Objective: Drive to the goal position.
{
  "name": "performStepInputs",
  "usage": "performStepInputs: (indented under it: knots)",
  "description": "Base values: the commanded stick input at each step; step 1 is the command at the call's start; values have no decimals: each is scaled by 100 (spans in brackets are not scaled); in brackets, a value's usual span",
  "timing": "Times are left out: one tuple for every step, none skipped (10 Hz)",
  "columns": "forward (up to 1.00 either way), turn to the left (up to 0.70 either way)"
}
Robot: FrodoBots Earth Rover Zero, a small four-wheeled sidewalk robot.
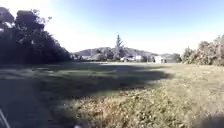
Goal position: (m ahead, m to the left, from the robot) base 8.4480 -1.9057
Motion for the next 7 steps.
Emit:
performStepInputs:
  knots:
    - [100,0]
    - [100,0]
    - [100,0]
    - [100,0]
    - [100,0]
    - [100,0]
    - [100,0]
